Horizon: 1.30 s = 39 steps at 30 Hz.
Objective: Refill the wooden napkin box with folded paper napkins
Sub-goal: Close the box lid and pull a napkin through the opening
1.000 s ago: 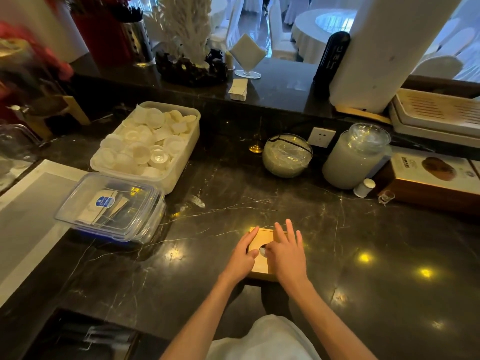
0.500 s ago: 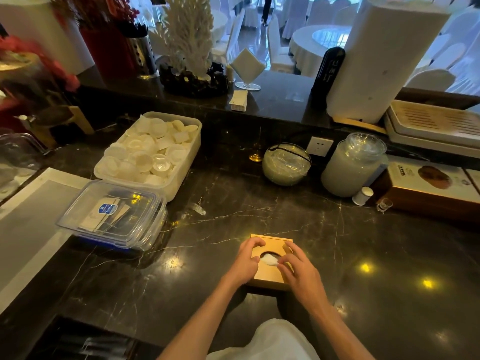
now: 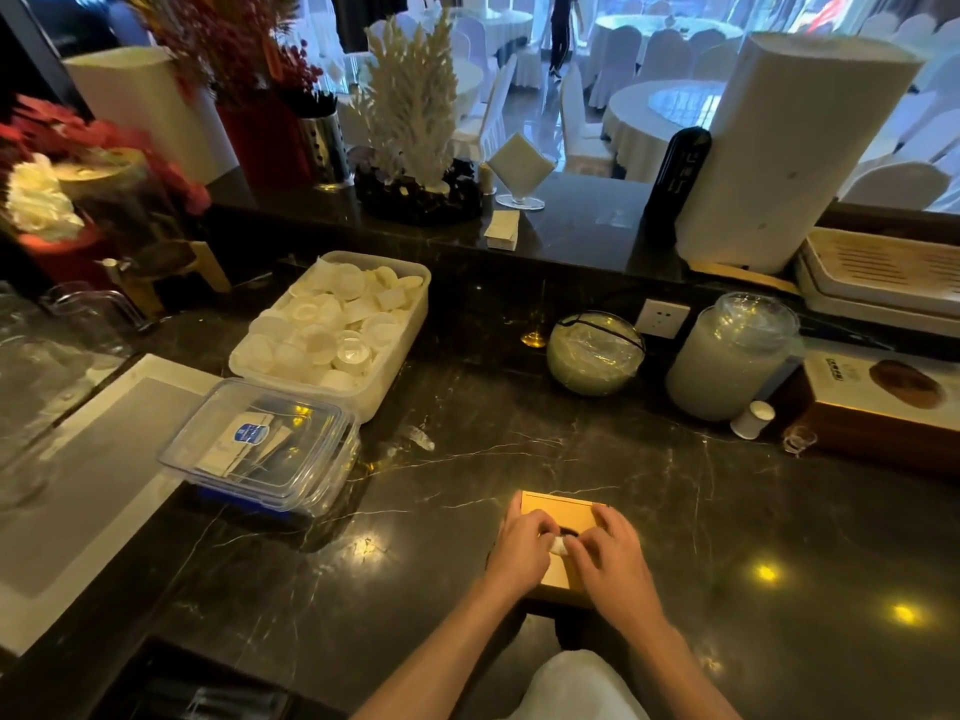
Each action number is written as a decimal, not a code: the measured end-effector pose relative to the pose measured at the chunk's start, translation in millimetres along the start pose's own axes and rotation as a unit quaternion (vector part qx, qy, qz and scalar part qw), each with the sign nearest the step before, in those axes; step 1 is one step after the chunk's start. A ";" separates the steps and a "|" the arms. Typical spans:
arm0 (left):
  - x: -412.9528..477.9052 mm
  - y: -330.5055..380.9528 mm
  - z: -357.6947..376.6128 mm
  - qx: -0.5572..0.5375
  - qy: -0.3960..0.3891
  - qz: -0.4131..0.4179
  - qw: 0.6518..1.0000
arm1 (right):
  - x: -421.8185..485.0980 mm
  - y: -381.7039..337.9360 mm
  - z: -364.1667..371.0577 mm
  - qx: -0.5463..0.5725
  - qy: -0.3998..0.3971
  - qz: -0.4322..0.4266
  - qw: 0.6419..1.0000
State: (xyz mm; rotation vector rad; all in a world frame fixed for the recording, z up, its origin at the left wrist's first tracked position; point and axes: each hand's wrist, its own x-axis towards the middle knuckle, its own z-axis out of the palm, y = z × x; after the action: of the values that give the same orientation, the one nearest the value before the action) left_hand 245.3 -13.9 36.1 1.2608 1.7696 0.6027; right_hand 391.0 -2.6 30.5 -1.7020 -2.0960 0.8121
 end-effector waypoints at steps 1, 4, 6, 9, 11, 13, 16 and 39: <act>-0.2 0.9 0.4 0.000 0.002 -0.004 1.000 | 3.8 -1.9 0.0 -0.013 -0.008 0.000 1.000; -1.4 0.7 1.2 0.001 0.002 -0.005 1.000 | 11.4 -7.5 3.1 -0.036 -0.051 0.014 0.998; -2.1 -1.0 0.9 -0.001 0.003 0.002 1.000 | 14.0 -9.8 6.1 -0.039 -0.065 0.021 0.997; -4.1 -2.0 -0.3 -0.012 0.015 0.016 1.000 | 15.1 -11.7 6.9 -0.013 -0.059 0.034 0.998; -5.9 -1.2 -1.3 -0.018 0.030 0.023 0.999 | 15.0 -12.7 5.8 0.025 -0.051 0.047 0.997; -5.4 -1.8 -1.7 -0.021 0.041 0.027 0.999 | 14.4 -11.8 4.4 0.055 -0.041 0.054 0.996; -2.8 -2.3 -2.4 -0.018 0.032 0.024 0.999 | 11.3 -6.1 1.2 0.081 -0.030 0.041 0.995; 1.8 0.5 -0.8 -0.014 0.033 0.061 0.997 | 11.9 5.6 -1.1 0.095 -0.018 0.007 0.995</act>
State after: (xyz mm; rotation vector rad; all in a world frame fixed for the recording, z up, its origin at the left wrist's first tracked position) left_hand 244.6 -12.0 36.2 1.3507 1.7415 0.7437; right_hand 393.2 9.8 26.7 -1.6136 -1.9619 1.0182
